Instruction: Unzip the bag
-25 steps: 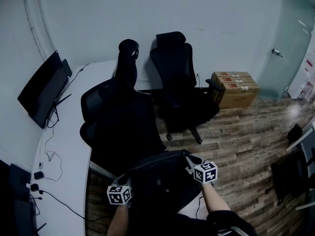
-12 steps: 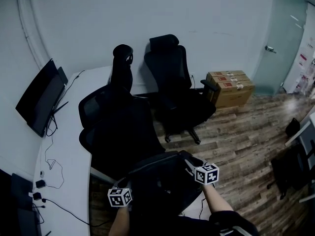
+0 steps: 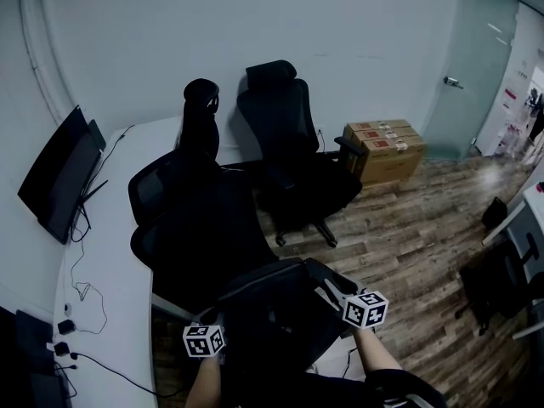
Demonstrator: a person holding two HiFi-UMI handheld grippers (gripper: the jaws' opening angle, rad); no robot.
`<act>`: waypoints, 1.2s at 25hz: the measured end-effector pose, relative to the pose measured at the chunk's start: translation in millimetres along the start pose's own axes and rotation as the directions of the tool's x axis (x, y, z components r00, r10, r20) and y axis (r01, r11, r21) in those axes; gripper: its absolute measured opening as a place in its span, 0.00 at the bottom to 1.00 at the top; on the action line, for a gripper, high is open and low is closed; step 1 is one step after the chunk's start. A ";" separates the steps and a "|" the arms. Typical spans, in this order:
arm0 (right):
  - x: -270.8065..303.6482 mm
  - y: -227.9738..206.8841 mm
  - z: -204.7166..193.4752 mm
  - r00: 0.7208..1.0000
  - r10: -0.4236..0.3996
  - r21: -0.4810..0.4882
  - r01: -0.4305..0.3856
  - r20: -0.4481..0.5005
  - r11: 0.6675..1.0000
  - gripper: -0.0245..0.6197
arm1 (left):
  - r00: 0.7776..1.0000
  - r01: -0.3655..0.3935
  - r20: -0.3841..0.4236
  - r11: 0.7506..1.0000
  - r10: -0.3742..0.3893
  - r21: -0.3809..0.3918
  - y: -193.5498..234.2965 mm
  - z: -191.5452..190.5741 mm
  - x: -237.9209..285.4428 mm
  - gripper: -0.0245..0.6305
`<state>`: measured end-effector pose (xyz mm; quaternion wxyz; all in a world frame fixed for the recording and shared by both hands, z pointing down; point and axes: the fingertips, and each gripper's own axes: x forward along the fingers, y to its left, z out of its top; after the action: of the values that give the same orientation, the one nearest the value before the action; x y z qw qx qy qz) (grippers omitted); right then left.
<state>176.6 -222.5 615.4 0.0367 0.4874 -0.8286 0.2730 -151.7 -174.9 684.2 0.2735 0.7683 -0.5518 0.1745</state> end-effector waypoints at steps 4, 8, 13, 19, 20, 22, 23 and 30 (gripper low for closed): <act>-15.3 10.1 0.3 0.999 -0.024 0.022 0.024 0.036 0.999 0.25 | 1.000 0.018 -0.010 1.000 -0.018 0.003 4.6 2.3 1.2 0.12; -25.0 20.5 -2.6 0.997 -0.044 0.044 0.042 0.055 0.998 0.25 | 0.999 0.037 -0.018 0.999 -0.036 0.006 8.7 4.5 2.0 0.12; -34.8 35.3 -10.8 0.995 -0.066 0.060 0.061 0.074 0.996 0.25 | 0.998 0.057 -0.026 0.998 -0.057 0.010 15.7 5.9 4.7 0.12; -44.6 55.6 -22.1 0.993 -0.082 0.063 0.076 0.084 0.995 0.25 | 0.997 0.076 -0.023 0.997 -0.076 0.009 25.3 8.9 4.9 0.12; -45.9 58.7 -24.3 0.993 -0.085 0.064 0.080 0.085 0.995 0.25 | 0.997 0.080 -0.023 0.997 -0.080 0.009 26.4 9.0 5.1 0.12; -49.3 64.2 -28.8 0.992 -0.095 0.067 0.089 0.088 0.994 0.25 | 0.996 0.088 -0.023 0.996 -0.088 0.011 27.8 8.6 5.2 0.12; -51.2 66.9 -30.8 0.991 -0.100 0.067 0.094 0.090 0.993 0.25 | 0.996 0.092 -0.023 0.996 -0.092 0.014 28.1 8.4 5.5 0.12; -60.0 85.1 -42.3 0.986 -0.124 0.064 0.117 0.115 0.991 0.25 | 0.994 0.108 -0.024 0.994 -0.108 0.019 29.1 9.6 8.2 0.12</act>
<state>128.8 -122.7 596.2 -0.0101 0.5528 -0.7901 0.2646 -176.8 -194.0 687.9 0.2808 0.7977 -0.5046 0.1739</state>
